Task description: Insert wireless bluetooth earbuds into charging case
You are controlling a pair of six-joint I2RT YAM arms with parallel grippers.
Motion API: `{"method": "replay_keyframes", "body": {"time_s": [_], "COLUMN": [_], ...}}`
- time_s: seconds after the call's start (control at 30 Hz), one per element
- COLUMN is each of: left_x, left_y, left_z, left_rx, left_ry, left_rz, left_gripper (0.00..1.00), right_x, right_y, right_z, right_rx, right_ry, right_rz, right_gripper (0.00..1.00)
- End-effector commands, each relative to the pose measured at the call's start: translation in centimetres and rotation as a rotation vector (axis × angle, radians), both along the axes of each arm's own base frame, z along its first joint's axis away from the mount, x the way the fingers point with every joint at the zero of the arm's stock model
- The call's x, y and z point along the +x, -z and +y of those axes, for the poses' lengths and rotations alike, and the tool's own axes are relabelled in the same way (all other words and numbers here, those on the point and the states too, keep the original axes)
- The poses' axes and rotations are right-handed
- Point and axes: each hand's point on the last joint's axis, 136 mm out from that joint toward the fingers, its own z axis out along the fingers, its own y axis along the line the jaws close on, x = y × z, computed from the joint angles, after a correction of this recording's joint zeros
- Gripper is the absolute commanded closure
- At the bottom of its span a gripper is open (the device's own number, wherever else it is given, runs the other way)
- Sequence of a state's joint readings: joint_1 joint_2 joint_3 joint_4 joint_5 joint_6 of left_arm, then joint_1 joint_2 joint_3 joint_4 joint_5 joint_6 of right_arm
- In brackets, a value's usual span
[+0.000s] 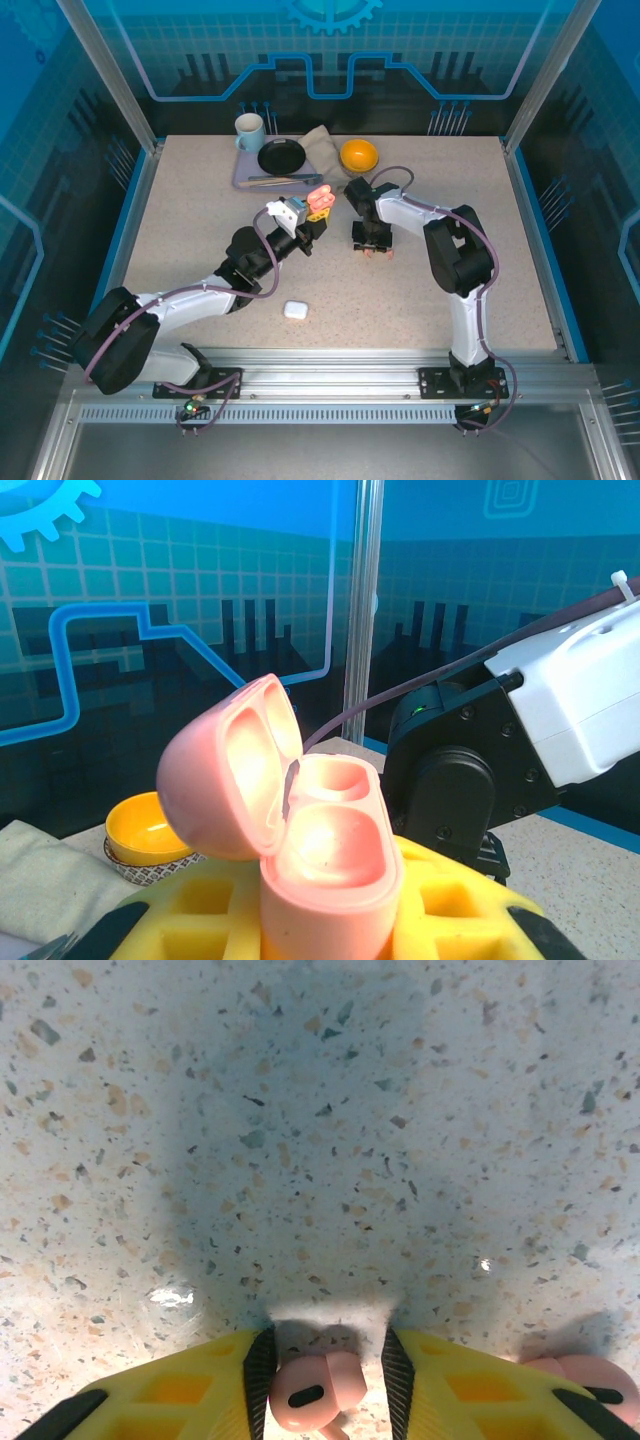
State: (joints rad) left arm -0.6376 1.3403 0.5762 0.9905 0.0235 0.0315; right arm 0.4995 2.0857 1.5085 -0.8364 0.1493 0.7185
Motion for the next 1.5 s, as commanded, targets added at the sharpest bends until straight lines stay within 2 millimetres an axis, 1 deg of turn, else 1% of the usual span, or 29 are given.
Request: {"method": "replay_keyframes", "body": {"time_s": [0.0,0.3,0.7,0.87,1.13,1.47], "left_x": [0.1,0.1,0.1,0.0,0.0,0.0], "left_y": [-2.0,-2.0,-2.0,-1.9,-2.0,-2.2], "left_z": [-0.2,-0.3,-0.2,-0.2,-0.3,-0.2], "left_rx": [-0.030,-0.030,-0.030,-0.027,-0.024,-0.028], "left_ry": [0.017,0.020,0.018,0.021,0.024,0.021], "left_rz": [-0.037,-0.036,-0.035,-0.033,-0.033,-0.035], "left_gripper": [1.00,1.00,1.00,1.00,1.00,1.00], "right_x": [-1.6,-1.7,-1.3,-1.2,-0.8,-0.6], "right_y": [0.9,1.2,1.7,1.8,0.5,-2.1], "right_z": [0.4,0.7,-0.8,-0.9,-0.5,-0.3], "right_rx": [-0.020,-0.007,0.001,0.015,0.051,0.092], "right_ry": [0.027,0.028,-0.024,-0.041,-0.045,-0.031], "right_rz": [0.071,0.069,0.057,0.057,0.015,-0.046], "right_gripper": [0.63,0.66,0.69,0.72,0.75,0.75]}}
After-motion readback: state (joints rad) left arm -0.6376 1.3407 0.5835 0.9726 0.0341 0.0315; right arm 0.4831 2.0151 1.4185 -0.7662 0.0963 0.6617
